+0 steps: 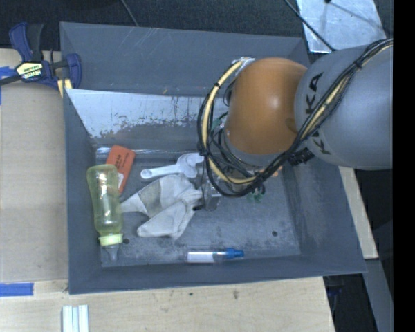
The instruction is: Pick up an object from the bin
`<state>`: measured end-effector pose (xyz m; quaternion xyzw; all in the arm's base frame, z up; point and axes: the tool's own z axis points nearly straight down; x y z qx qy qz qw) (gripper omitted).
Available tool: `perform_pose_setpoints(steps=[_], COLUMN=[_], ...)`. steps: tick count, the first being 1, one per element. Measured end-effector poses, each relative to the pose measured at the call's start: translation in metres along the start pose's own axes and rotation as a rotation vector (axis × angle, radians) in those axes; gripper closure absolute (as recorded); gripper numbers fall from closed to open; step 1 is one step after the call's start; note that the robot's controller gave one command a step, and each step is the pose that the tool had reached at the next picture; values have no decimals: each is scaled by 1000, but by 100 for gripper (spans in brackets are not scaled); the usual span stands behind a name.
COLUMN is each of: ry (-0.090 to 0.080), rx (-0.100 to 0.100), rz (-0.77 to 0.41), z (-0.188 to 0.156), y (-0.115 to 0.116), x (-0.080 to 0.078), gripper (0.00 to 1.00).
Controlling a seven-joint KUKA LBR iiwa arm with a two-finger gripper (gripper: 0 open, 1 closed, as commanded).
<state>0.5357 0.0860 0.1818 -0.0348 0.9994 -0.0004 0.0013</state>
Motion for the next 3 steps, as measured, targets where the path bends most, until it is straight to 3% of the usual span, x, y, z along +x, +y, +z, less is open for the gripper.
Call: perform_pose_setpoints(steps=[1, 2, 3], ry=[0, -17, -1], rx=[0, -1, 0], rz=[-1, -132, -175], z=[-1, -7, -117], y=[0, 4, -102], x=[0, 4, 39], gripper=[100, 100, 100])
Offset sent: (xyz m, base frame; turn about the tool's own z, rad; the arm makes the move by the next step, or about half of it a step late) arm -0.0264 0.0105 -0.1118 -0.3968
